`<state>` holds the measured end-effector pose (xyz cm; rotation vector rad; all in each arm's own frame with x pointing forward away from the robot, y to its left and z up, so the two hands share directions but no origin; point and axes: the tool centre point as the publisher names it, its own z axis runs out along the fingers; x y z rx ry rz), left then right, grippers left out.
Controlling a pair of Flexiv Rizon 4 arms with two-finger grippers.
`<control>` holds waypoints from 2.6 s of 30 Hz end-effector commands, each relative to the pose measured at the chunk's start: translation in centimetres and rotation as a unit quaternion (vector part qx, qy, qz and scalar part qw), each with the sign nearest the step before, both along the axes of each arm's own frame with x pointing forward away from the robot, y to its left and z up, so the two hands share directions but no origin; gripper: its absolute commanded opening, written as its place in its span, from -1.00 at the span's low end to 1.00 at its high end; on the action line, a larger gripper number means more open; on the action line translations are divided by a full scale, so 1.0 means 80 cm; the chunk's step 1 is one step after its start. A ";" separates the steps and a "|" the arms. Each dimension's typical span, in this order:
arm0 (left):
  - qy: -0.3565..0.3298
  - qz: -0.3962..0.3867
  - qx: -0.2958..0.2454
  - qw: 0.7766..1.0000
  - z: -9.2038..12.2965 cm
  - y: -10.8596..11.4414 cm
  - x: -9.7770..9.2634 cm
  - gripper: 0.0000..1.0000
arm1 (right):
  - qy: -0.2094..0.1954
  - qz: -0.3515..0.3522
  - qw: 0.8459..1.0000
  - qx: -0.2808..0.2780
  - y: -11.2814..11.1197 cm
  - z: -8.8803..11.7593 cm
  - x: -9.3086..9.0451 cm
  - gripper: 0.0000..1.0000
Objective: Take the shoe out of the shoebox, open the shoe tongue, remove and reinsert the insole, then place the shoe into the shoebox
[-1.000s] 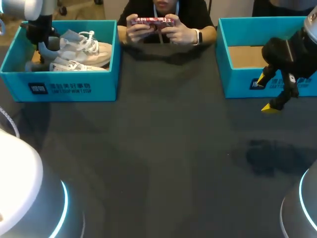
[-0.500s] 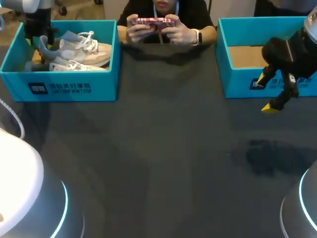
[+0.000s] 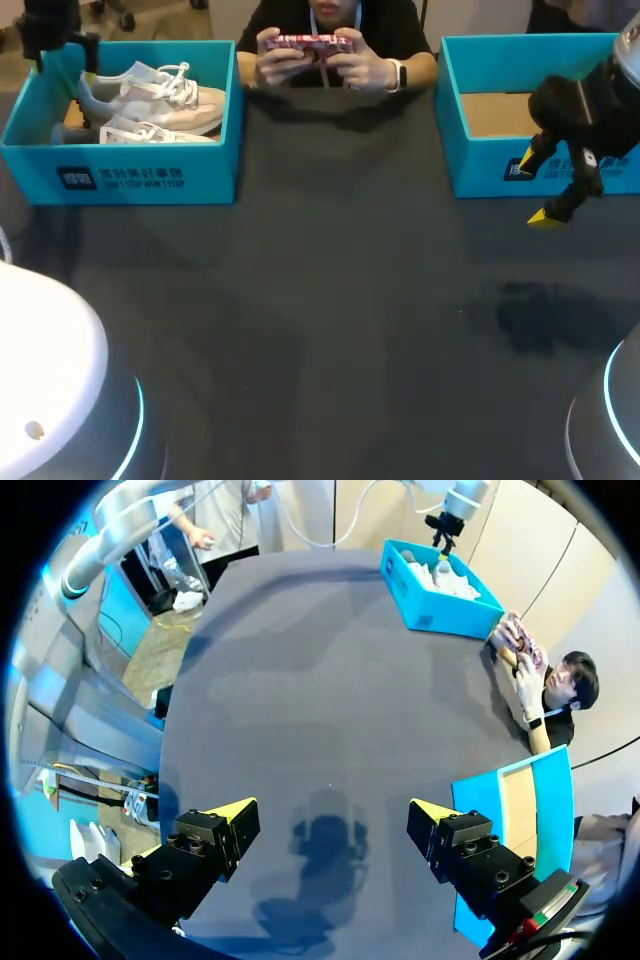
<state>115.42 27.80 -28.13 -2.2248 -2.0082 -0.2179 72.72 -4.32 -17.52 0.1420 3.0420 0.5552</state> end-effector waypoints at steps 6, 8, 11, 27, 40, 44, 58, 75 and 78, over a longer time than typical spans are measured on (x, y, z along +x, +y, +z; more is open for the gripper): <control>-0.015 0.016 -0.018 1.000 0.028 0.005 -0.054 1.00 | 0.001 0.000 1.000 -0.001 0.001 -0.001 0.001 1.00; -0.015 0.016 -0.018 1.000 0.028 0.005 -0.054 1.00 | 0.001 0.000 1.000 -0.001 0.001 -0.001 0.001 1.00; -0.015 0.016 -0.018 1.000 0.028 0.005 -0.054 1.00 | 0.001 0.000 1.000 -0.001 0.001 -0.001 0.001 1.00; -0.028 0.049 -0.048 0.997 0.019 0.012 -0.076 1.00 | 0.001 0.000 1.000 -0.001 0.001 -0.001 0.001 1.00; 0.011 0.029 -0.079 0.996 0.009 0.020 -0.116 1.00 | 0.001 0.000 1.000 -0.001 0.001 -0.001 0.001 1.00; 0.019 0.015 -0.080 0.997 -0.003 0.014 -0.121 1.00 | 0.001 0.000 1.000 -0.001 0.001 -0.001 0.001 1.00; 0.039 -0.017 -0.085 0.995 -0.047 0.002 -0.139 0.96 | 0.001 0.000 1.000 -0.001 0.001 -0.001 0.001 1.00; 0.024 -0.023 -0.087 0.996 -0.094 -0.002 -0.157 0.95 | 0.001 0.000 1.000 -0.001 0.001 -0.001 0.001 1.00; 0.025 -0.018 -0.091 0.995 -0.099 -0.002 -0.155 0.90 | 0.001 0.000 1.000 -0.001 0.001 -0.001 0.001 1.00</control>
